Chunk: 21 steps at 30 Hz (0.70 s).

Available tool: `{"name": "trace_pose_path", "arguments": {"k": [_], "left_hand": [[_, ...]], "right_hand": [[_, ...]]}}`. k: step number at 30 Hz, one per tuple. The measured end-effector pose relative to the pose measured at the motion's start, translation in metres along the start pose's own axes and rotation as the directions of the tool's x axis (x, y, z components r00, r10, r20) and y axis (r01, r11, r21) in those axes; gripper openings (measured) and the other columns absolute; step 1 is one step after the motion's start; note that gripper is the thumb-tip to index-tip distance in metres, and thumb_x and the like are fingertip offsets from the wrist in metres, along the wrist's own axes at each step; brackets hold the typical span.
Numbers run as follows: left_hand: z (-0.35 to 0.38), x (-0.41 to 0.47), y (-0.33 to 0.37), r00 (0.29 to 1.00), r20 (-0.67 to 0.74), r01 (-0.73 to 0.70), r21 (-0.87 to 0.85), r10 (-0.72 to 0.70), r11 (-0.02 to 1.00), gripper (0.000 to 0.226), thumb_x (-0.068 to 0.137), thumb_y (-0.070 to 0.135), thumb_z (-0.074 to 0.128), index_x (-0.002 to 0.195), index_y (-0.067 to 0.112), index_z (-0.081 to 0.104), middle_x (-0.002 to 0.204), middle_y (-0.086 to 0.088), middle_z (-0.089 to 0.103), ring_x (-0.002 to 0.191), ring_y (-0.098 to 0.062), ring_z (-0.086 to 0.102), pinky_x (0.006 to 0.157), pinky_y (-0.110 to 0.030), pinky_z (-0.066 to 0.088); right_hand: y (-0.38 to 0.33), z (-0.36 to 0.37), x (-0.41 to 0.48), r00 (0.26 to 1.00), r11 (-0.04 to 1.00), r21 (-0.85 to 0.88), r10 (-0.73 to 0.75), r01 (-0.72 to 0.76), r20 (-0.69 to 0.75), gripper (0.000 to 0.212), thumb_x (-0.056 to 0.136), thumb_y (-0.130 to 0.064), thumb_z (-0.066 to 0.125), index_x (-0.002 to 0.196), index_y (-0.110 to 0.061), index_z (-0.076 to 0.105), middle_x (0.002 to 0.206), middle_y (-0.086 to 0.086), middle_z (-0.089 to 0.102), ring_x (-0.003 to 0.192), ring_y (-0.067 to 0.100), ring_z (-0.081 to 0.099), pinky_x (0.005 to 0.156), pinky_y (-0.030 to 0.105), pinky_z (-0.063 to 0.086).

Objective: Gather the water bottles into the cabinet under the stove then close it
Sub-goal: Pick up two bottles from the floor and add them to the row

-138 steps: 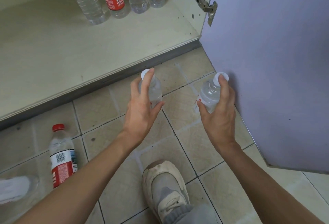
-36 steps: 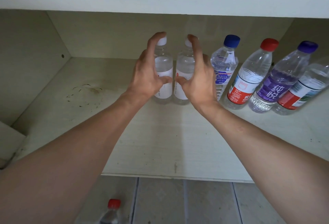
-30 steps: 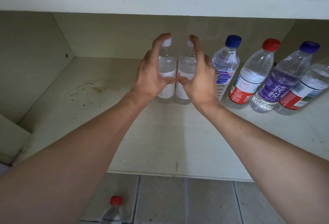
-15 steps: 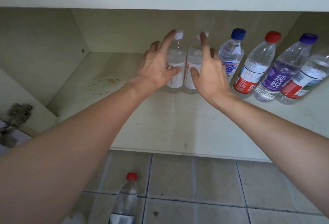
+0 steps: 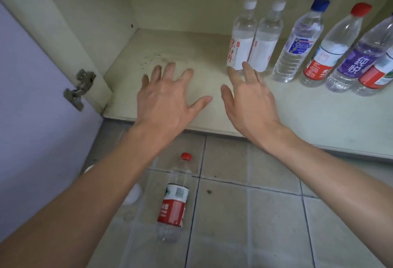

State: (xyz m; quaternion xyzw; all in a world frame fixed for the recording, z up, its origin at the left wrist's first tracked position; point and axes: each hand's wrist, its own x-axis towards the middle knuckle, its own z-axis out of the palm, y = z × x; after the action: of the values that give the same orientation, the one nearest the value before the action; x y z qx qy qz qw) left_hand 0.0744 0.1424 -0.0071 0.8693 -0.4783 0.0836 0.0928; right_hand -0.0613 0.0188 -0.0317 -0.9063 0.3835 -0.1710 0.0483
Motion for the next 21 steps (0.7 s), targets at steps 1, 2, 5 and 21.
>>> {"name": "trace_pose_path", "arguments": {"k": [1,2,5,21], "left_hand": [[0.000,-0.010,-0.006,1.000,0.015,0.009,0.016,-0.010,1.000,0.085,0.097,0.086,0.045,0.161,0.032,0.050,0.169,-0.012,0.045,0.153,-0.040,0.043,0.122,-0.063,0.042],[0.000,-0.019,-0.012,1.000,0.026,0.016,0.028,-0.017,0.999,0.085,0.097,0.087,0.045,0.162,0.031,0.049,0.169,-0.013,0.045,0.153,-0.040,0.042,0.122,-0.063,0.041],[0.000,-0.044,-0.030,0.999,0.037,0.033,0.030,-0.034,0.999,0.085,0.097,0.084,0.050,0.161,0.029,0.051,0.165,-0.016,0.049,0.151,-0.042,0.045,0.122,-0.064,0.041],[0.008,-0.160,-0.100,0.966,0.071,0.253,-0.025,-0.250,0.967,0.082,0.097,0.073,0.062,0.158,0.019,0.057,0.162,-0.025,0.049,0.147,-0.049,0.046,0.117,-0.067,0.045]], "right_hand": [[-0.006,0.002,-0.007,1.000,1.000,0.003,-0.010,0.010,0.009,0.054,0.112,-0.035,0.046,0.161,-0.013,0.044,0.167,0.023,0.035,0.148,0.043,0.040,0.106,0.056,0.050],[-0.011,0.006,-0.014,1.000,1.000,0.004,-0.018,0.018,0.019,0.054,0.112,-0.035,0.046,0.161,-0.012,0.045,0.167,0.024,0.035,0.149,0.043,0.040,0.108,0.056,0.049],[-0.026,0.014,-0.033,0.997,0.999,0.021,-0.035,0.033,0.072,0.055,0.114,-0.035,0.045,0.163,-0.010,0.043,0.168,0.026,0.035,0.152,0.045,0.037,0.115,0.055,0.045],[-0.086,0.089,-0.116,0.942,0.995,0.068,-0.095,0.078,0.322,0.029,0.104,-0.014,0.068,0.121,0.009,0.069,0.137,0.035,0.060,0.126,0.058,0.059,0.098,0.061,0.058]]}}
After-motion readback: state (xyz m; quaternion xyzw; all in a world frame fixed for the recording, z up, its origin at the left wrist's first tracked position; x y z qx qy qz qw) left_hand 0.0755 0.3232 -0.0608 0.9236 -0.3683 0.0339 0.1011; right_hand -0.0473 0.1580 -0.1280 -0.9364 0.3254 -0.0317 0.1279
